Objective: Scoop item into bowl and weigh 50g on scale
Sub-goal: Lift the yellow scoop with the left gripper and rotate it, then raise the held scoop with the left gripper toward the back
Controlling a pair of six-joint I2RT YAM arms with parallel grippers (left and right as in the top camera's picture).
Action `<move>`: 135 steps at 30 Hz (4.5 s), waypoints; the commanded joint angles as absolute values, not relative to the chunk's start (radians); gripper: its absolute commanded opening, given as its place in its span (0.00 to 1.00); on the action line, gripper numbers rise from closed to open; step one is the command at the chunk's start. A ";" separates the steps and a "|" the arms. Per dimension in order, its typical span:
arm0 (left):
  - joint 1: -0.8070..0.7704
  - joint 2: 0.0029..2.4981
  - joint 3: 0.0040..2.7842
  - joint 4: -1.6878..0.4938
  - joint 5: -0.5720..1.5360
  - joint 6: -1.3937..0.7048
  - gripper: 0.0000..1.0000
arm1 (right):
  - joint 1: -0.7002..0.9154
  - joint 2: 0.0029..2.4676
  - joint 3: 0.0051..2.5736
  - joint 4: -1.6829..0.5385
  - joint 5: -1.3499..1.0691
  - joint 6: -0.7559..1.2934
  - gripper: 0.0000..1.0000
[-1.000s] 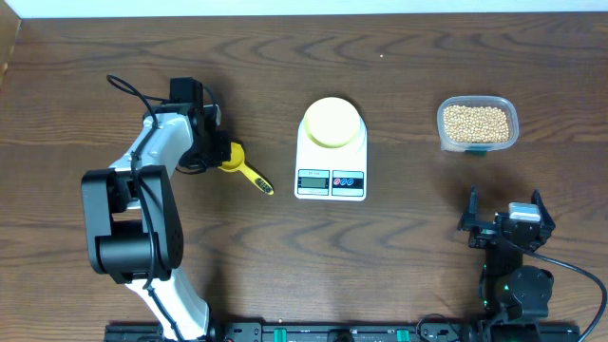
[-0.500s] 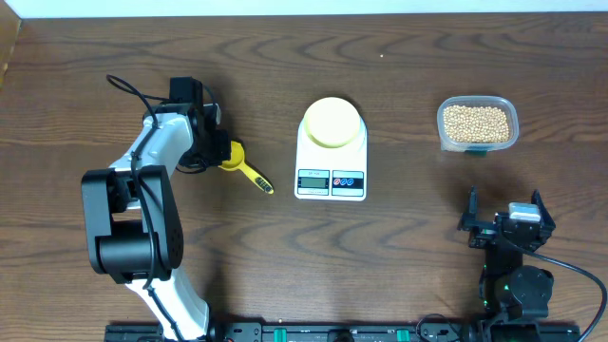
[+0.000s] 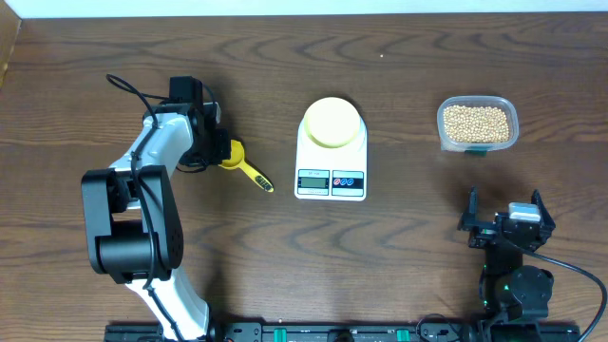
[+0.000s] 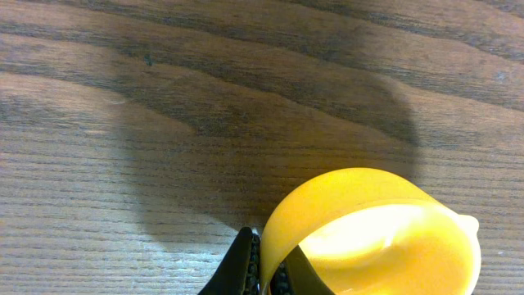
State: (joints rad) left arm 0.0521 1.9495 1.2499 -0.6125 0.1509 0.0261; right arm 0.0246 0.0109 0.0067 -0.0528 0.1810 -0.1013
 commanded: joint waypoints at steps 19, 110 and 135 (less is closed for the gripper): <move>0.052 1.962 1.259 -0.603 0.146 -0.096 0.08 | 0.028 0.006 0.006 -0.056 0.196 -0.091 0.99; 0.056 1.780 1.269 -0.619 0.176 -0.179 0.08 | 0.028 0.006 0.006 -0.056 0.196 -0.091 0.99; 0.056 1.731 1.269 -0.536 0.176 -0.269 0.07 | 0.028 0.006 0.006 -0.056 0.196 -0.091 0.99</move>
